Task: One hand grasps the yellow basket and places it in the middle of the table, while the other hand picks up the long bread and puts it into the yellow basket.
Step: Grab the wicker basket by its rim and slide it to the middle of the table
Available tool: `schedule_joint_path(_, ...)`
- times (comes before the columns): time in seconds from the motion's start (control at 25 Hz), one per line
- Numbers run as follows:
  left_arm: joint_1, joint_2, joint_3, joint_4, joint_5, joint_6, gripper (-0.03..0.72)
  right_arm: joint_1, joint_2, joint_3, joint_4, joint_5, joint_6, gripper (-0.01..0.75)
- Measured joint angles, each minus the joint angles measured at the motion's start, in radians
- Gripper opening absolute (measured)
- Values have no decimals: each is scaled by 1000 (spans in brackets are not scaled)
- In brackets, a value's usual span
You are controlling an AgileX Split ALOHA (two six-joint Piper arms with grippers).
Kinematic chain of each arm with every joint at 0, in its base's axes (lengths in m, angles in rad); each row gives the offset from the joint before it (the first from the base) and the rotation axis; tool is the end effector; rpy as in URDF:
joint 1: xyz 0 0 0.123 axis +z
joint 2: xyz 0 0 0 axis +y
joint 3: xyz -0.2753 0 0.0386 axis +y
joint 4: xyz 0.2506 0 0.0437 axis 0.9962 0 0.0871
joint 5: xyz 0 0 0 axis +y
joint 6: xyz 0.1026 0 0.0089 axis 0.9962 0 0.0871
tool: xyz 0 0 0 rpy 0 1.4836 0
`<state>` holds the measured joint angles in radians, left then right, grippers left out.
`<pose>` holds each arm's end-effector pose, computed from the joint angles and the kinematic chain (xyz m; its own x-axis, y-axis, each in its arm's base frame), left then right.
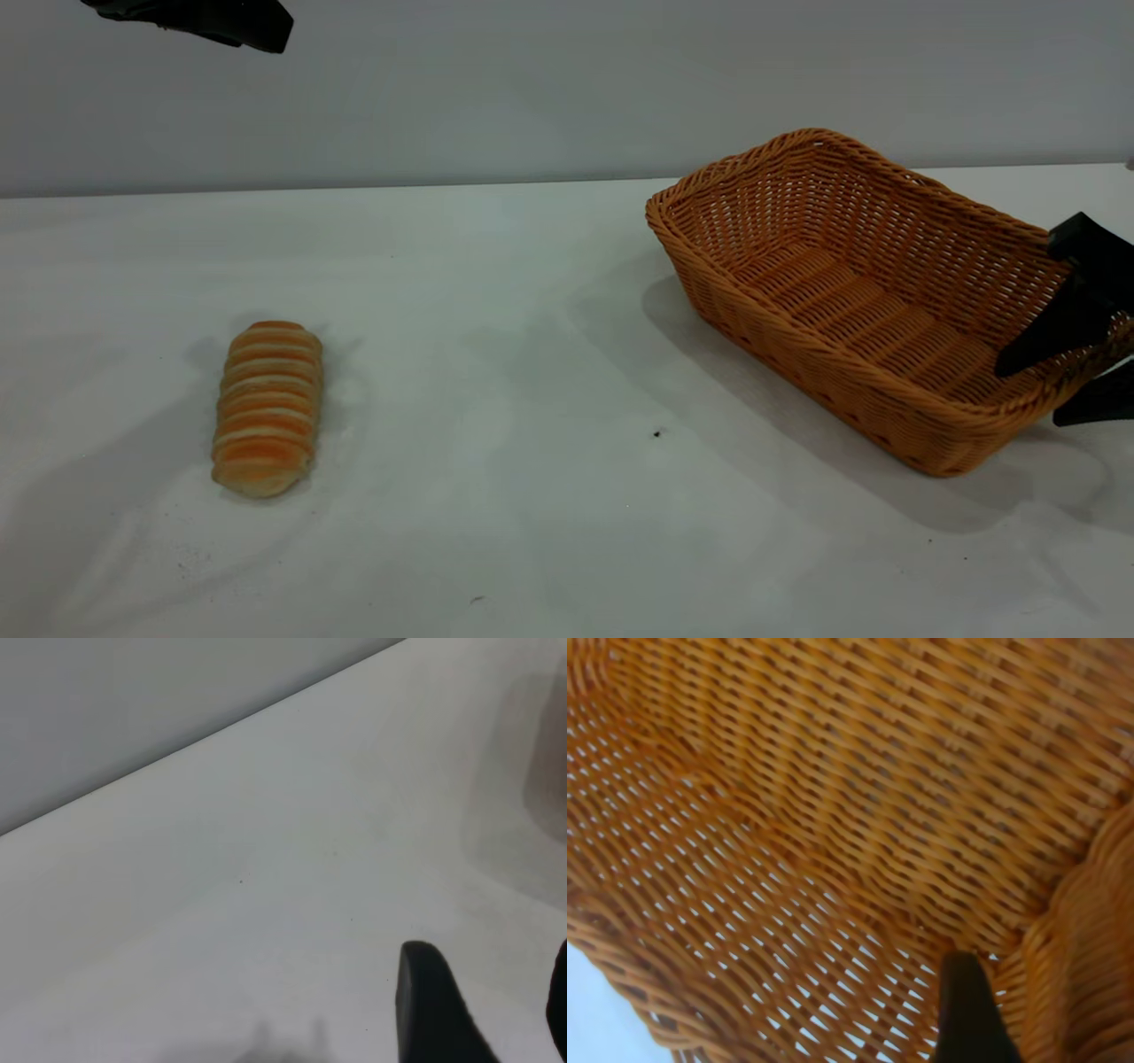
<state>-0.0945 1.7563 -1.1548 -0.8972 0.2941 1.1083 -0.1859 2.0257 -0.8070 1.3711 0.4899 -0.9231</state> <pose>0.3927 -0.0607 0.2160 -0.5639 0.2790 -0.7773 0.4052 0.9136 0.0339 0.3164 -0.0111 0.0469 -0.8406 0.5281 -0.1204 0.3946 0.7494 0.5318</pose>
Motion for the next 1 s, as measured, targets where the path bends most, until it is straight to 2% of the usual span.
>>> schedule_joint_path(0.48,0,0,0,0,-1,3,374,37,89,-46,23,8,1,454)
schedule_joint_path(0.6,0,0,0,0,-1,5,374,37,94,-48,29,15,1,359)
schedule_joint_path(0.8,0,0,0,0,-3,9,374,37,97,-49,24,-4,-40,95)
schedule_joint_path(1.0,0,0,0,0,-3,9,374,38,102,-48,21,14,-68,98)
